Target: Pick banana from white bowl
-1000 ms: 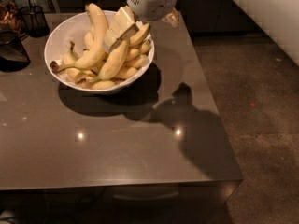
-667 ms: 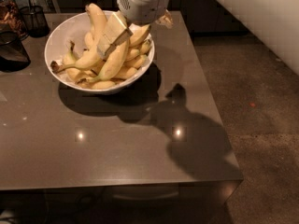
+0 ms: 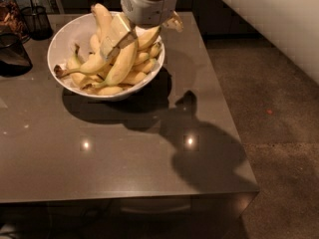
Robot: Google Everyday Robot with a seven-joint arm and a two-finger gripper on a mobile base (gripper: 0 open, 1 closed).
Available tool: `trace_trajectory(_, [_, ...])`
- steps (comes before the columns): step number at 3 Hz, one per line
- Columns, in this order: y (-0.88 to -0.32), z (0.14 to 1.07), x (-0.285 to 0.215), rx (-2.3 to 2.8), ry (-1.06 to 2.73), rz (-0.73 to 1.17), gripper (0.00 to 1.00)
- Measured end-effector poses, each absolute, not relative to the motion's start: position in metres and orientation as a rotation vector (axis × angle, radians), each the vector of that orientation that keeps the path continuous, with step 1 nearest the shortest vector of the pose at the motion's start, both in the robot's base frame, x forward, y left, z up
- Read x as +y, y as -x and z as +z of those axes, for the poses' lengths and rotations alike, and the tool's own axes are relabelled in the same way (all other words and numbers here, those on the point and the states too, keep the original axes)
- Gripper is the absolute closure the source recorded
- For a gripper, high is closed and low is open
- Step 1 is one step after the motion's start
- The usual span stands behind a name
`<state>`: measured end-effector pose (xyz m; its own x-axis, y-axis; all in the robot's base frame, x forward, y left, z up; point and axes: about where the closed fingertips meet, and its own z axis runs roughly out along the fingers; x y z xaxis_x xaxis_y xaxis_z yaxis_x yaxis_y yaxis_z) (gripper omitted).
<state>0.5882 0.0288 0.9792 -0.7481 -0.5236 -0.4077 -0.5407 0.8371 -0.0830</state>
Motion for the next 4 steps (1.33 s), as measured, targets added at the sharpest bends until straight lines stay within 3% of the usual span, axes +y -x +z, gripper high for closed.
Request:
trace_trajectory(1, [-0.591,0.975,0.042,2.623,0.697,0.043,0.00])
trace_trajectory(3, [-0.601,0.970,0.053,2.661,0.585,0.047,0.29])
trace_trajectory(4, [-0.606,0.970,0.054,2.669,0.557,0.047,0.33])
